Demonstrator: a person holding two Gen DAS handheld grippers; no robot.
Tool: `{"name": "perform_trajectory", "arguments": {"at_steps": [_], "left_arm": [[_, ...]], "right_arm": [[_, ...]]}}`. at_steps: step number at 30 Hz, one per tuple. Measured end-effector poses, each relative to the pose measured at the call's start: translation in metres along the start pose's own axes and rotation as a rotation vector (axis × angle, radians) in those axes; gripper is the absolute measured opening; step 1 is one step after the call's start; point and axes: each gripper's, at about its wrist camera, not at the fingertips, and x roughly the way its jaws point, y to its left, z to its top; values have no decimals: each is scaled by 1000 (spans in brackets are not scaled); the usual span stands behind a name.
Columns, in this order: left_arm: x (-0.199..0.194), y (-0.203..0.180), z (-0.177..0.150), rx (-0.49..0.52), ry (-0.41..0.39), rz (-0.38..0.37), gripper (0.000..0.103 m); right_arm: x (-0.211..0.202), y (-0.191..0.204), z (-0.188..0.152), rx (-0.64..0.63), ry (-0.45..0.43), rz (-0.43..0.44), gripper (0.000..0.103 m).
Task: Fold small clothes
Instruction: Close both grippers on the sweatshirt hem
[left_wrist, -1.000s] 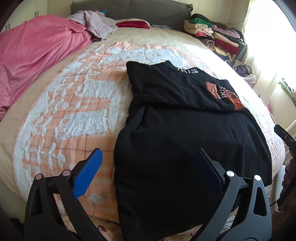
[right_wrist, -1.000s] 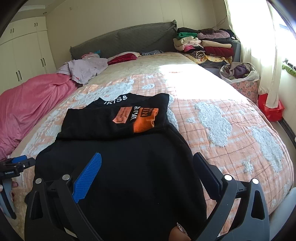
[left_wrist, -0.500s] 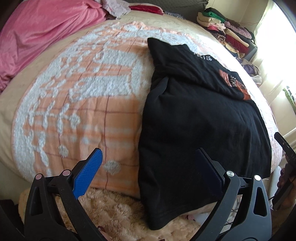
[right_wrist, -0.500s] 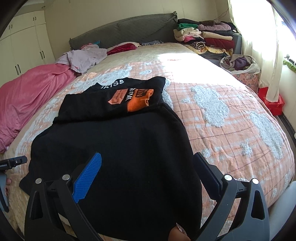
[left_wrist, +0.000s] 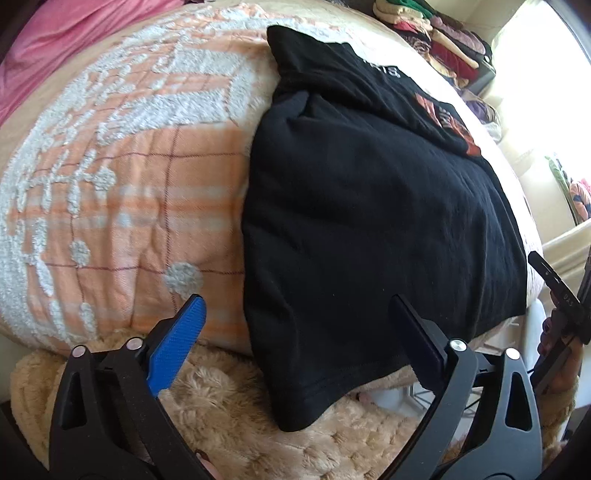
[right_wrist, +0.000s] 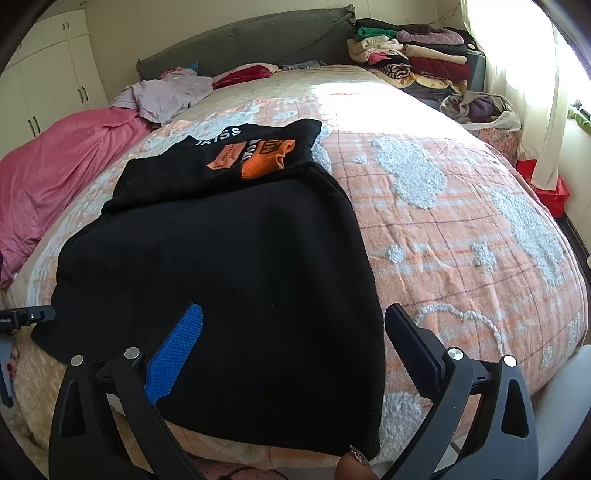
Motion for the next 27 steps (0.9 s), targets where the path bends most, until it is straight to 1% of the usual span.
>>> {"name": "perform_trajectory", "arguments": {"at_steps": [2, 4, 5, 7, 10, 14, 15, 16, 17, 19, 21, 22, 23, 24, 25, 27], "left_arm": [[1, -4, -1, 17, 2, 19, 81], [6, -6, -2, 28, 19, 10, 68], [9, -8, -2, 33, 29, 7, 66], [11, -11, -2, 49, 37, 11, 56], [13, -13, -4, 66, 35, 15, 48], [12, -10, -3, 57, 28, 0, 45], [11, -9, -4, 57, 29, 0, 45], [11, -10, -4, 58, 29, 1, 45], [11, -10, -4, 59, 29, 1, 45], [10, -10, -4, 57, 29, 0, 45], [9, -9, -4, 55, 30, -3, 45], [9, -9, -4, 55, 31, -3, 45], [9, -9, -5, 55, 34, -3, 45], [9, -9, -5, 56, 35, -4, 45], [11, -10, -3, 56, 35, -4, 45], [13, -12, -2, 58, 37, -1, 45]], "right_arm": [[-3, -6, -6, 6, 13, 2, 98], [-6, -10, -11, 5, 28, 3, 98], [-8, -12, -13, 3, 33, 3, 98], [-10, -15, -18, -1, 47, 8, 98], [-11, -20, -25, 1, 64, -1, 98], [-11, -28, -34, 26, 91, 25, 96], [-9, -28, -36, 23, 109, 29, 91], [-6, -29, -38, 18, 133, 22, 77], [-4, -31, -39, 17, 150, 14, 70], [0, -34, -41, 22, 167, 23, 67], [3, -34, -42, 12, 176, 9, 56], [2, -33, -42, -2, 176, 1, 42], [1, -33, -43, -11, 177, 32, 22], [-2, -32, -42, -15, 177, 70, 14], [-3, -29, -42, -32, 175, 73, 10], [-7, -25, -42, -67, 168, 70, 8]]}}
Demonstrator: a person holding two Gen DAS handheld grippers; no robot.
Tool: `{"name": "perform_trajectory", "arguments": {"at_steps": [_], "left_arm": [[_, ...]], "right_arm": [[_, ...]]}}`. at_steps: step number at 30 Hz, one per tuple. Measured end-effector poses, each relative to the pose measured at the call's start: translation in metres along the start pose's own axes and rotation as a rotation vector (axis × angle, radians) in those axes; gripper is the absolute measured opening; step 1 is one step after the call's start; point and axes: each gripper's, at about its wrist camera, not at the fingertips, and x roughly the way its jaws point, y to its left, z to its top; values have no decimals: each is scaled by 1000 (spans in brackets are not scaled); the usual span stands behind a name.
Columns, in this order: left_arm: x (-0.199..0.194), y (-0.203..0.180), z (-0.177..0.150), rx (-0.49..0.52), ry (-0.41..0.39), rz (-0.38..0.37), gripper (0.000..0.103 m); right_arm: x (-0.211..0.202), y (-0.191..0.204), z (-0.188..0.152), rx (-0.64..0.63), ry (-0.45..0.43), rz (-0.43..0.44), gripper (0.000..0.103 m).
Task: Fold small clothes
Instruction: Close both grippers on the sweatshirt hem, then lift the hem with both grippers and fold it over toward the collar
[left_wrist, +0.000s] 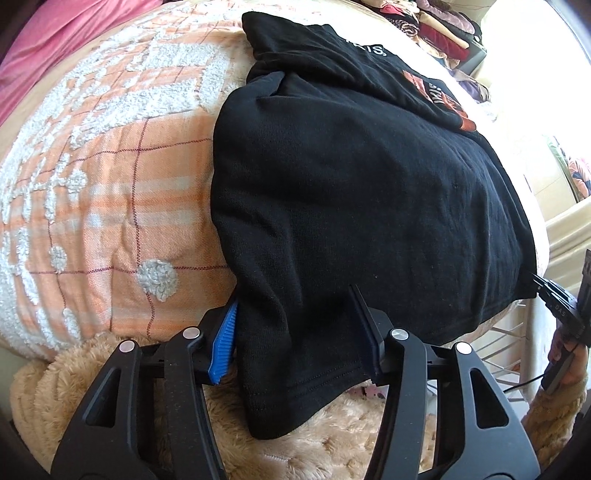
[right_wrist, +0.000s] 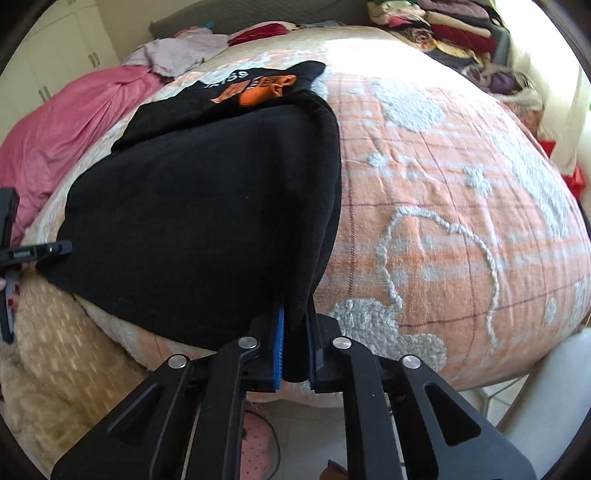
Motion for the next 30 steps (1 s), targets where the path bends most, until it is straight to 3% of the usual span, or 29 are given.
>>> {"name": "perform_trajectory", "arguments": {"at_steps": [6, 8, 12, 15, 30], "left_arm": [[3, -3, 2, 14, 13, -10, 45], [3, -3, 4, 19, 17, -20, 39], [-1, 2, 6, 1, -6, -25, 12], [-10, 12, 11, -45, -41, -92, 5], [-80, 16, 67, -101, -303, -180, 5]], "right_arm": [[-25, -5, 11, 49, -97, 94, 6], [-37, -9, 19, 71, -152, 116, 6], [-57, -15, 39, 102, -261, 181, 6], [-64, -14, 50, 107, -302, 200, 6], [-68, -18, 98, 137, -393, 151, 6]]}}
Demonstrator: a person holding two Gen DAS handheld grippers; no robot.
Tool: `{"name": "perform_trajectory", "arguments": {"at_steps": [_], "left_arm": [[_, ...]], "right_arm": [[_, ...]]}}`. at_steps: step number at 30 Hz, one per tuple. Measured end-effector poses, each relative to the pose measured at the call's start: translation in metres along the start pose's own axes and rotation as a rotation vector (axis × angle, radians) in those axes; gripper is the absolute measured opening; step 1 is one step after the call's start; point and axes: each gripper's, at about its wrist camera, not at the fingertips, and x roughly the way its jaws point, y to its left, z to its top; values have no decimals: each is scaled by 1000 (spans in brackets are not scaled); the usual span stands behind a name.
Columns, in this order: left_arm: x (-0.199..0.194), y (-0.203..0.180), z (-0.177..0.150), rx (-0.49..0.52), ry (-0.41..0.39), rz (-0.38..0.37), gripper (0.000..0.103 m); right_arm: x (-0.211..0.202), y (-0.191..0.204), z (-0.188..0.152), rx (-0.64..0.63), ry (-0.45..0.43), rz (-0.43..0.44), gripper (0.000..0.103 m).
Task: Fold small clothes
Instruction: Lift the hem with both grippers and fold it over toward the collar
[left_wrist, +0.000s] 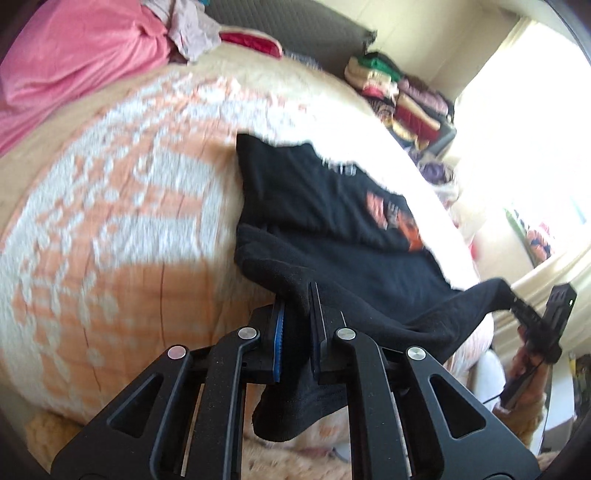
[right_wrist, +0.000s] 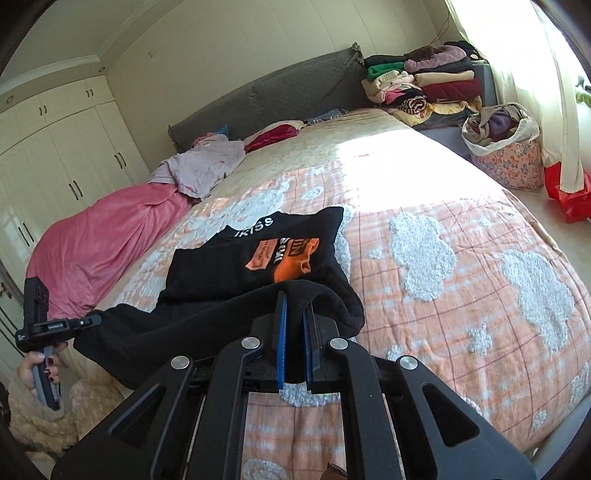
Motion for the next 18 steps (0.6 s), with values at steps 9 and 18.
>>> {"name": "perform_trajectory", "arguments": {"at_steps": [9, 18], "left_arm": [[5, -1, 40, -60, -87, -10, 5], [27, 2, 74, -101, -150, 52, 5]], "right_arm": [[17, 6, 37, -38, -72, -29, 6], [48, 1, 72, -38, -106, -61, 6]]}}
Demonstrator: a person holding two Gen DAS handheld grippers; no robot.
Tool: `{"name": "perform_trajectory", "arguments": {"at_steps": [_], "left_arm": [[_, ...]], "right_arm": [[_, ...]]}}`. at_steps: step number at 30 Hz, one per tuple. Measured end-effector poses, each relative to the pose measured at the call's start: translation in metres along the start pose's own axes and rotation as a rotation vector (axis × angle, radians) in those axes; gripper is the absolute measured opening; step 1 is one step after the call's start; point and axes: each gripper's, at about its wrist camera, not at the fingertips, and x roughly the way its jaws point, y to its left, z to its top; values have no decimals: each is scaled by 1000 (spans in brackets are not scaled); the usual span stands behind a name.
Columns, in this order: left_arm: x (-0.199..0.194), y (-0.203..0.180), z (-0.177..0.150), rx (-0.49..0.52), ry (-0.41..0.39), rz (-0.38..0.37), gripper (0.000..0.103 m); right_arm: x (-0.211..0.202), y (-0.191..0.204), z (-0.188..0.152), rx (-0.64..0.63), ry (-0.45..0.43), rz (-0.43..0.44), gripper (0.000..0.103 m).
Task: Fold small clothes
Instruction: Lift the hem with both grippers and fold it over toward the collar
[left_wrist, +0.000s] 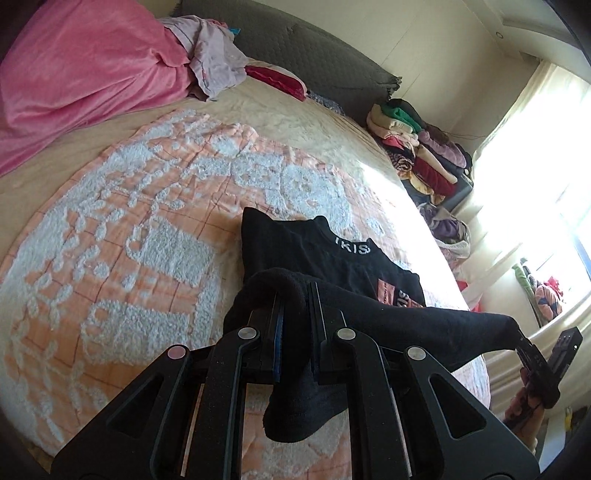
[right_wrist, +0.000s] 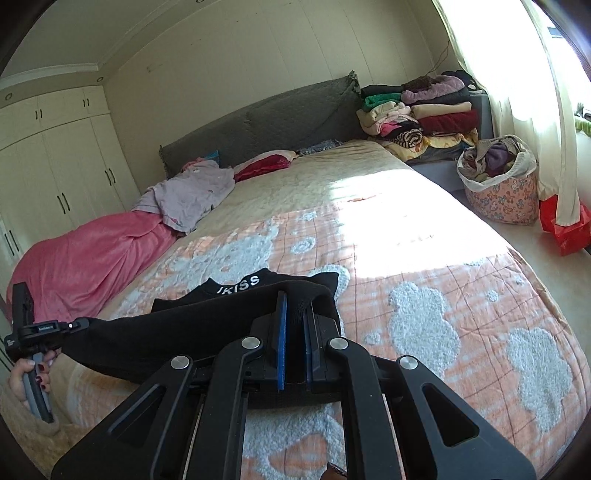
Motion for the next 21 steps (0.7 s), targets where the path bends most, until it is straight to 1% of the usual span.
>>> {"name": "perform_trajectory", "arguments": {"at_steps": [6, 11, 21], "left_arm": [[27, -6, 15, -8, -16, 42, 5], [44, -7, 23, -4, -16, 47, 5], [82, 11, 24, -8, -7, 76, 5]], "right_arm": [[31, -2, 12, 0, 14, -39, 6], [53, -1, 19, -11, 28, -68, 6], [98, -8, 16, 4, 79, -127, 6]]}}
